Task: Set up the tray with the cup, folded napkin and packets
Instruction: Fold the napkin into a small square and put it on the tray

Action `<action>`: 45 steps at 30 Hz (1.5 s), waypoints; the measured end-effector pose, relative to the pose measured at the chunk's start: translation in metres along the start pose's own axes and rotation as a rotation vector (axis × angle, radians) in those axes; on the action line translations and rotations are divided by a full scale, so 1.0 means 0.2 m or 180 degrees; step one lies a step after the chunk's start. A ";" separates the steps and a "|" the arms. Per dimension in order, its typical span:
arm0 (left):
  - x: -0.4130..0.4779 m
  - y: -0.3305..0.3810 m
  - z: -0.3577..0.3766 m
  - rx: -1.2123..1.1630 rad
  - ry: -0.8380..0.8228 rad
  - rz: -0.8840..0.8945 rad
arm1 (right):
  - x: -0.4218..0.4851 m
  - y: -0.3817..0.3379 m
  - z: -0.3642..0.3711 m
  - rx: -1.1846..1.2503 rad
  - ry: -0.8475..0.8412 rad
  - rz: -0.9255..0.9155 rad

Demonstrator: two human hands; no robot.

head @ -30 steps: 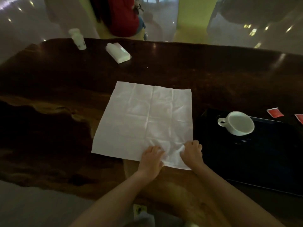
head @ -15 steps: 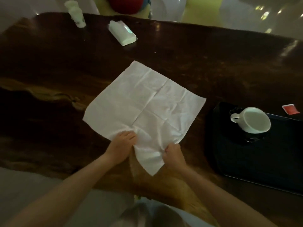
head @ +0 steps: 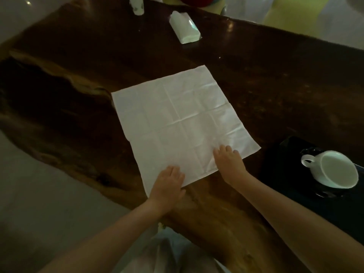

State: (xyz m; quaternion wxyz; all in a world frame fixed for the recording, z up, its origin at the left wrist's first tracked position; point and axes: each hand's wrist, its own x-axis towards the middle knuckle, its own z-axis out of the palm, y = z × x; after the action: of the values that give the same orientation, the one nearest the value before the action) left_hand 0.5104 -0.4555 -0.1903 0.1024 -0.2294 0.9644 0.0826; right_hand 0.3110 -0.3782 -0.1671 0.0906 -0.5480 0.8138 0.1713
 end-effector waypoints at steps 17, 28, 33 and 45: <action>0.12 0.06 -0.20 -0.0598 0.0567 -0.1225 | 0.07 0.39 -0.24 0.1190 0.0112 -0.0639; 0.32 -0.09 -0.75 -0.0752 0.1963 -0.0784 | 0.05 0.51 -0.29 0.1882 0.1068 -0.0030; 0.51 -0.21 -1.08 -0.0153 0.1977 -0.0726 | 0.06 0.72 -0.54 0.1352 0.1554 -0.0327; 0.86 -0.21 -1.80 0.0050 0.2243 -0.0247 | -0.07 1.30 -1.07 0.1383 0.2347 0.1138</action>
State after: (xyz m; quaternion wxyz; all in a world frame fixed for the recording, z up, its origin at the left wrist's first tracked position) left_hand 0.3210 -0.6407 0.1126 -0.2318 -0.2795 0.9317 -0.0130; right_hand 0.0857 -0.3591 0.0810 -0.1230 -0.3917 0.8904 -0.1965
